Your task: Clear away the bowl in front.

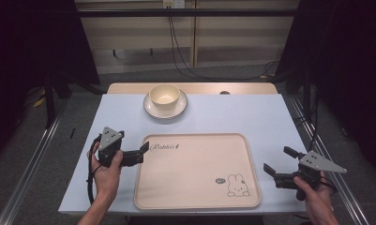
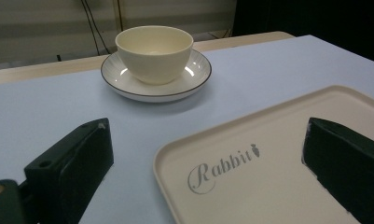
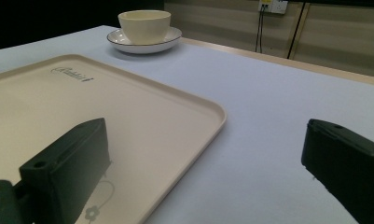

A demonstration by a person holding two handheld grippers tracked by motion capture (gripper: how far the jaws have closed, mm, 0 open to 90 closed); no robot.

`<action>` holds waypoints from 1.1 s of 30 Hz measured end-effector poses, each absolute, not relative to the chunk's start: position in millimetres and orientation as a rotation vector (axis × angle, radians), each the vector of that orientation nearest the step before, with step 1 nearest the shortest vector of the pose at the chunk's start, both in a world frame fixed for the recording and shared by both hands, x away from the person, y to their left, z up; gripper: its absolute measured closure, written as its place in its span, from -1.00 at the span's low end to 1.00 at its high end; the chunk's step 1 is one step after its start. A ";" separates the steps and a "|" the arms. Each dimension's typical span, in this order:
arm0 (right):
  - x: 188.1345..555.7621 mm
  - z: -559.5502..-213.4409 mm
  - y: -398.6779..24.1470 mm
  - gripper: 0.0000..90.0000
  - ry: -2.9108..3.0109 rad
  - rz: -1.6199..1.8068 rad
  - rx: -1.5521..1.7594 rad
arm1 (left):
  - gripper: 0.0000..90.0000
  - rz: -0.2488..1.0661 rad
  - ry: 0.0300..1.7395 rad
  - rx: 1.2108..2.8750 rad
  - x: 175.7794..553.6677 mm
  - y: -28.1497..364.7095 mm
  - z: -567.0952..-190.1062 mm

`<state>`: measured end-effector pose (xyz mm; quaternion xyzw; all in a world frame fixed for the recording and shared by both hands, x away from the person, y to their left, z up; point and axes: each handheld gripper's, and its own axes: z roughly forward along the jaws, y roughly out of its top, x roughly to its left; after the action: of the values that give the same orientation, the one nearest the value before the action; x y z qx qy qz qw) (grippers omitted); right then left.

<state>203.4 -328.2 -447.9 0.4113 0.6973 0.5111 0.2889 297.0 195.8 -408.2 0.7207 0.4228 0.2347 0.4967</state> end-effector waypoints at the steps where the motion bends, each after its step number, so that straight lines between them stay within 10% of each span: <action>1: 203.6 -447.9 -328.0 -0.98 1.857 1.362 1.099 | -0.95 0.570 1.014 1.758 299.2 195.1 -408.3; 33: 205.0 -448.3 -328.1 -0.98 1.862 1.370 1.094 | -0.94 0.562 0.992 1.843 360.3 181.3 -401.4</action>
<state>205.0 -328.1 -448.3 0.4097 0.6972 0.5129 0.2881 360.3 181.3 -401.4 0.7515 0.4046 0.2293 0.4680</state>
